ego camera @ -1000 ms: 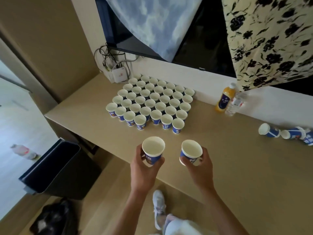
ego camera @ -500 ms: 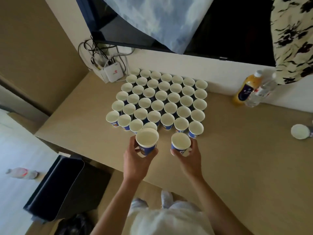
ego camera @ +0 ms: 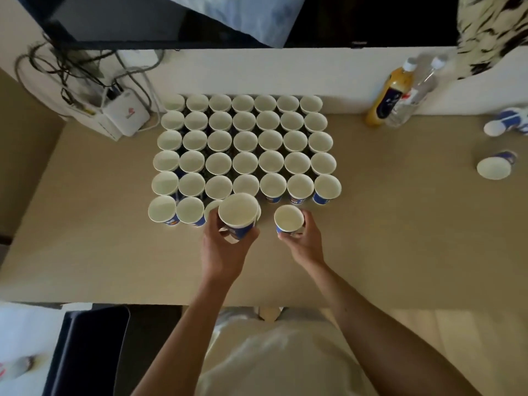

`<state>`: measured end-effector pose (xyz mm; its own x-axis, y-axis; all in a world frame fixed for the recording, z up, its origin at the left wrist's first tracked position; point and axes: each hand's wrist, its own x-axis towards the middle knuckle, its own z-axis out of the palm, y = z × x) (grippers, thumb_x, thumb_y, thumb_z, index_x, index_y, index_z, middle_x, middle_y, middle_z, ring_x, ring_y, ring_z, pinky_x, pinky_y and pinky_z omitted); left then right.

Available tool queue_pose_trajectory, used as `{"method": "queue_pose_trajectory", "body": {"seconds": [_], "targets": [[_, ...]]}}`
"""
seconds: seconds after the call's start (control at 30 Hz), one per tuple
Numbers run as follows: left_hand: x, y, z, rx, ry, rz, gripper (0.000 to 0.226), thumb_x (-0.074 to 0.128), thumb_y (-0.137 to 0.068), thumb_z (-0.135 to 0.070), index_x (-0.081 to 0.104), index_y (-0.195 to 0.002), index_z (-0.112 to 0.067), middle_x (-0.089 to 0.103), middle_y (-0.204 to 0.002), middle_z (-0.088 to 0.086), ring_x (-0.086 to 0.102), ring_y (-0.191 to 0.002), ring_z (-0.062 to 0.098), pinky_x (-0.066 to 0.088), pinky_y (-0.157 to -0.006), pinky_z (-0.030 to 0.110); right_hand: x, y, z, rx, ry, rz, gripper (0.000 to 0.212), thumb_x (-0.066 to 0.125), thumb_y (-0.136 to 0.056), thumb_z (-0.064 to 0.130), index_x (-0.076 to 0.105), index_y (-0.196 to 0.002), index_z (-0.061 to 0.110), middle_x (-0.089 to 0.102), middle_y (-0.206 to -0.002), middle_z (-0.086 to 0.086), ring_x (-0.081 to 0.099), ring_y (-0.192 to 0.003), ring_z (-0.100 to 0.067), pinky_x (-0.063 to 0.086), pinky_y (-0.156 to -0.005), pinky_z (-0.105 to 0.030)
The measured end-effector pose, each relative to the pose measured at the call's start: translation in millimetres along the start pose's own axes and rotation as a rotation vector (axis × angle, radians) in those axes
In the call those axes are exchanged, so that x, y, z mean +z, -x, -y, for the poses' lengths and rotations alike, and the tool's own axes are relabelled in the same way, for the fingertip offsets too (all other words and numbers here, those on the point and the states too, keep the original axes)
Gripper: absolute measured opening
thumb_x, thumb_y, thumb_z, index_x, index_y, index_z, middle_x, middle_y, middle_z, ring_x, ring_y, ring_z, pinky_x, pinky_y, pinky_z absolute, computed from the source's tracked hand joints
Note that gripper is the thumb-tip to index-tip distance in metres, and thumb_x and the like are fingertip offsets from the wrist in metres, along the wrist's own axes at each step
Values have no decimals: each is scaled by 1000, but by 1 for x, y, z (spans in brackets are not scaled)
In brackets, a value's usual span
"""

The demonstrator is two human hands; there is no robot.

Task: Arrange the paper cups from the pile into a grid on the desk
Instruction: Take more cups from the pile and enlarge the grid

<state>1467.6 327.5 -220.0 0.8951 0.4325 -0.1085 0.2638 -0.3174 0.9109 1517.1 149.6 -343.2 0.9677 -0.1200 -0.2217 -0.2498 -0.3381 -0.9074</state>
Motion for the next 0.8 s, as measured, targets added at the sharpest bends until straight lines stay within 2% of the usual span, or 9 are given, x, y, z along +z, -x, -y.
{"method": "queue_pose_trajectory", "body": {"seconds": [0.17, 0.4, 0.57, 0.8], "targets": [[-12, -9, 4, 22, -9, 59, 62, 88, -64, -28, 58, -117, -22, 67, -104, -18, 66, -92, 3, 59, -82, 34, 16, -11, -2, 51, -10, -31, 65, 87, -65, 18, 54, -119, 35, 67, -109, 12, 70, -97, -17, 61, -83, -38], [-22, -20, 14, 9, -4, 101, 63, 85, -62, -34, 58, -117, -22, 68, -105, -13, 66, -96, 10, 58, -87, 44, 31, -18, -1, 27, -36, -53, 63, 86, -70, 8, 55, -123, 21, 65, -107, 9, 66, -100, -15, 60, -81, -26], [-25, -26, 14, 3, 5, 111, 67, 84, -61, -36, 57, -120, -21, 68, -107, -13, 65, -96, 7, 58, -88, 43, 36, -19, -5, 23, -78, -45, 65, 84, -68, 9, 55, -126, 22, 66, -112, 4, 66, -103, -14, 60, -86, -33], [-22, -26, 13, 7, 6, 146, 62, 86, -63, -29, 58, -119, -23, 67, -106, -16, 66, -94, 5, 58, -87, 37, 38, -15, -9, 64, -103, -19, 71, 83, -73, 3, 50, -133, 21, 60, -126, 1, 61, -114, -11, 56, -94, -27]]}}
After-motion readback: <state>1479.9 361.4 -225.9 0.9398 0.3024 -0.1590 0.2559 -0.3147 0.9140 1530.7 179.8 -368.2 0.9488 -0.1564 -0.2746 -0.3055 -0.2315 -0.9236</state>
